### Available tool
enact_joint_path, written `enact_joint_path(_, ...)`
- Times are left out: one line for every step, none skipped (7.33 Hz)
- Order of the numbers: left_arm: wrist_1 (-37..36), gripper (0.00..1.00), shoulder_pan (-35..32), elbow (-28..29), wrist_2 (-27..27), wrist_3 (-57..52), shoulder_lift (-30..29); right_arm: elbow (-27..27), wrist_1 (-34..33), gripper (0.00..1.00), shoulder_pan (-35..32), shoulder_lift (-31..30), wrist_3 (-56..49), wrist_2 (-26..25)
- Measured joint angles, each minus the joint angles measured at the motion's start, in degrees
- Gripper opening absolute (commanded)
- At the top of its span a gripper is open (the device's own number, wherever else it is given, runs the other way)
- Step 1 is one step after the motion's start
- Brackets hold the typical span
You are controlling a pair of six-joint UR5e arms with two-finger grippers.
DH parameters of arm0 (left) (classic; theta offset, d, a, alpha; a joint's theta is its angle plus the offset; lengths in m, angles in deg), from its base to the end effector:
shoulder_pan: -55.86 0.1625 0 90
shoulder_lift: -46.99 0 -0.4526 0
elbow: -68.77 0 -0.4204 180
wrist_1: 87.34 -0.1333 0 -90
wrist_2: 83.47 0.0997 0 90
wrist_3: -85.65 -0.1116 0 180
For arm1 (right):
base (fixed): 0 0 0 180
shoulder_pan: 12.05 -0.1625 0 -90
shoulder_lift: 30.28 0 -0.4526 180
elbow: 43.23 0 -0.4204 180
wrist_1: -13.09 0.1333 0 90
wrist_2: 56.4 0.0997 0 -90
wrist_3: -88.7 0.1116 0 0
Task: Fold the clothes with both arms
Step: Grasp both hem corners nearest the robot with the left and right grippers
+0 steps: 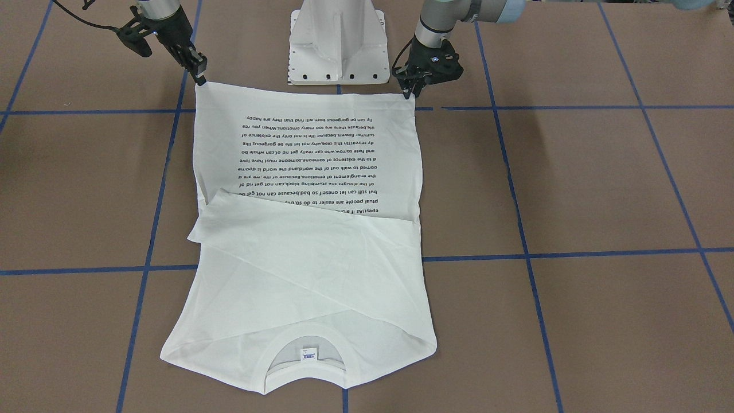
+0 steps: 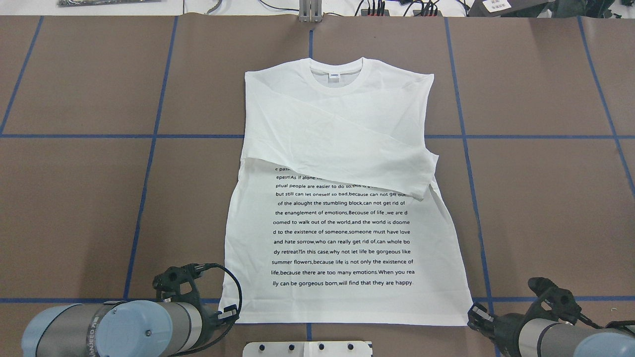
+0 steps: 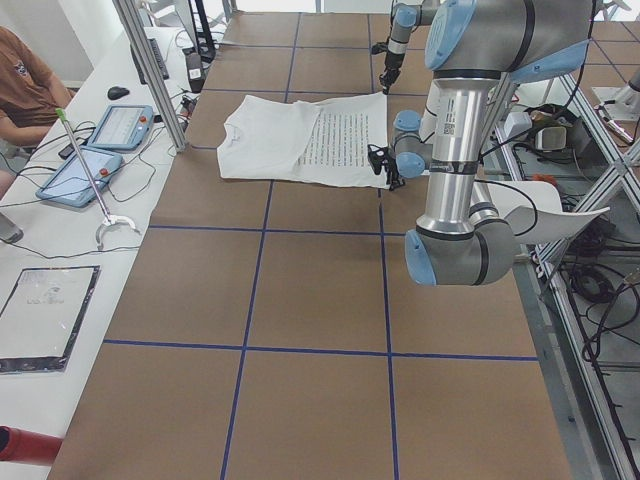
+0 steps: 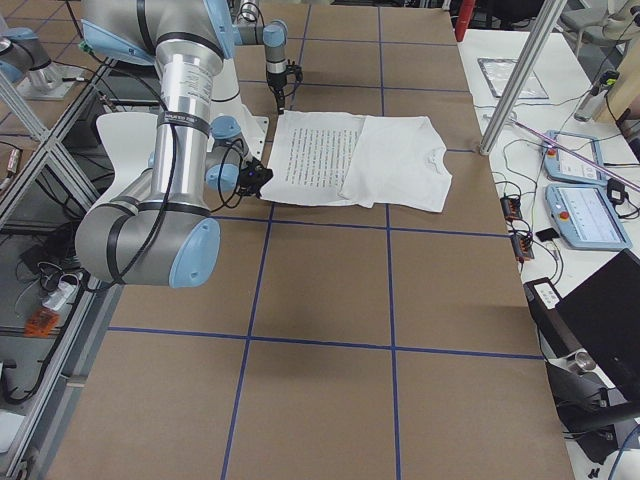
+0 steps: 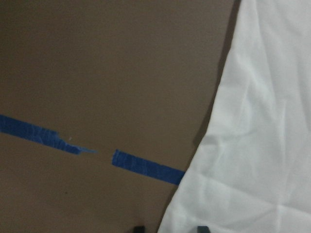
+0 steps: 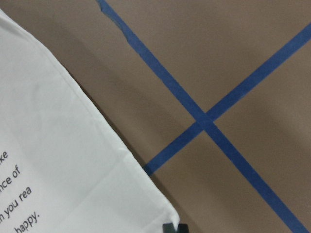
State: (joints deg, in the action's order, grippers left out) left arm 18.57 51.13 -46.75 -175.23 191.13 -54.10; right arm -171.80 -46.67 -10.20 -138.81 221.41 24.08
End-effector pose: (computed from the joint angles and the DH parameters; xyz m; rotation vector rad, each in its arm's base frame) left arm 0.5610 -0.1767 0.3447 -0.1148 0.9139 -0.3135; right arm -0.4042 -0.1388 0.4412 -0.1929 -0.8906 0.7374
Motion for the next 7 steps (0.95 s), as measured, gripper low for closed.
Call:
enact_joint_path(0.0, 0.00, 0.0, -0.3, 0.0, 0.0, -0.1, 0.0, 0.0, 0.00, 0.0, -0.1, 0.0, 0.0)
enact_joint_path(0.0, 0.00, 0.0, -0.9, 0.0, 0.0, -0.2, 0.0, 0.0, 0.00, 0.0, -0.2, 0.0, 0.0)
enact_joint_path(0.0, 0.00, 0.0, -1.5, -0.1, 0.0, -0.2, -0.1, 0.0, 0.00, 0.0, -0.2, 0.0, 0.0)
enact_joint_path(0.0, 0.00, 0.0, -2.7, -0.1, 0.2, -0.1, -0.4, 0.0, 0.00, 0.0, -0.3, 0.0, 0.0)
enact_joint_path(-0.1, 0.00, 0.0, -4.7, 0.0, 0.5, 0.1, -1.1, 0.0, 0.00, 0.0, -0.7, 0.0, 0.0)
enact_joint_path(-0.4, 0.00, 0.1, -6.8, 0.0, 1.4, 0.2, -2.1, 0.0, 0.00, 0.0, -1.3, 0.0, 0.0)
enact_joint_path(-1.0, 0.00, 0.5, -9.1, 0.0, 2.7, 0.4, -2.9, 0.0, 0.00, 0.0, -1.7, 0.0, 0.1)
